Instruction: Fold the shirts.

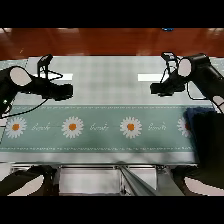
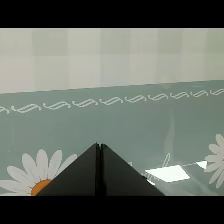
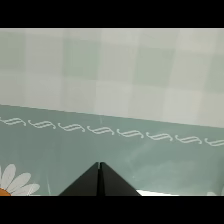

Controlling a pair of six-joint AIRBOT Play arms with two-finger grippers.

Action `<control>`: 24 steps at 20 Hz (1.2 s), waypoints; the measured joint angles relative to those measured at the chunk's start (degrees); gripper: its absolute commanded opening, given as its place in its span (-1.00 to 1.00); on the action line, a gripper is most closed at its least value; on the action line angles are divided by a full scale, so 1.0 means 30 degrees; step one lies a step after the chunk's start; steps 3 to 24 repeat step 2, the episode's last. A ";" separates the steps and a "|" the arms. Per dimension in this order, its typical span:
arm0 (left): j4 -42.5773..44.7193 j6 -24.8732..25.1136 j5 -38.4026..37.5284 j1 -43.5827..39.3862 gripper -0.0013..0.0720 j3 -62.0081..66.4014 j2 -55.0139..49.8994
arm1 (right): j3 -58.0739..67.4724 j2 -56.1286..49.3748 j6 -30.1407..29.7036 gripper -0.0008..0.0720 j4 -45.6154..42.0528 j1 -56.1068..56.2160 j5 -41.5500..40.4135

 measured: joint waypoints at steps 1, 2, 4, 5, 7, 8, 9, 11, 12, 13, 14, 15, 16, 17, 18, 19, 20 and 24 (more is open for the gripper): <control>0.0000 0.0000 0.0000 0.0000 -0.92 0.0000 0.0000 | 0.0000 0.0000 0.0000 -0.90 -0.0007 0.0000 0.0000; 0.0000 0.0000 0.0000 0.0000 -0.92 0.0000 0.0000 | 0.0000 0.0000 0.0000 -0.90 -0.0015 0.0000 0.0007; 0.0000 0.0000 0.0000 0.0000 -0.92 0.0000 0.0000 | 0.0000 0.0000 0.0000 -0.90 -0.0015 0.0000 0.0007; 0.0000 0.0000 0.0000 0.0000 -0.92 0.0000 0.0000 | 0.0000 0.0000 0.0000 -0.90 -0.0015 0.0000 0.0007; 0.0000 0.0000 0.0000 0.0000 -0.92 0.0000 0.0000 | 0.0000 0.0000 0.0000 -0.90 -0.0015 0.0000 0.0007; 0.0000 0.0000 0.0000 0.0000 -0.92 0.0000 0.0000 | 0.0000 0.0000 0.0000 -0.90 -0.0015 0.0000 0.0007; 0.0000 0.0000 0.0000 0.0000 -0.92 0.0000 0.0000 | 0.0000 0.0000 0.0000 -0.90 -0.0015 0.0000 0.0007; 0.0000 0.0000 0.0000 0.0000 -0.92 0.0000 0.0000 | 0.0000 0.0000 0.0000 -0.90 -0.0015 0.0000 0.0007; 0.0000 0.0000 0.0000 0.0000 -0.92 0.0000 0.0000 | 0.0000 0.0000 0.0000 -0.90 -0.0015 0.0000 0.0007; 0.0000 0.0000 0.0000 0.0000 -0.92 0.0000 0.0000 | 0.0000 0.0000 0.0000 -0.90 -0.0015 0.0000 0.0007; 0.0000 0.0000 0.0000 0.0000 -0.92 0.0000 0.0000 | 0.0000 0.0000 0.0000 -0.90 -0.0015 0.0000 0.0007; 0.0000 0.0000 0.0000 0.0000 -0.92 0.0000 0.0000 | 0.0000 0.0000 0.0000 -0.90 -0.0015 0.0000 0.0007; 0.0000 0.0000 0.0000 0.0000 -0.92 0.0000 0.0000 | 0.0000 0.0000 0.0000 -0.90 -0.0015 0.0000 0.0007; 0.0000 0.0000 0.0000 0.0000 -0.92 0.0000 0.0000 | 0.0000 0.0000 0.0000 -0.90 -0.0015 0.0000 0.0007; 0.0000 0.0000 0.0000 0.0000 -0.92 0.0000 0.0000 | 0.0000 0.0000 0.0000 -0.90 -0.0015 0.0000 0.0007; 0.0000 0.0000 0.0000 0.0000 -0.92 0.0000 0.0000 | 0.0000 0.0000 0.0000 -0.90 -0.0015 0.0000 0.0007; 0.0000 0.0000 0.0000 0.0000 -0.92 0.0000 0.0000 | 0.0000 0.0000 0.0000 -0.90 -0.0015 0.0000 0.0007; 0.0000 0.0000 0.0000 0.0000 -0.92 0.0000 0.0000 | 0.0000 0.0000 0.0000 -0.90 -0.0015 0.0000 0.0007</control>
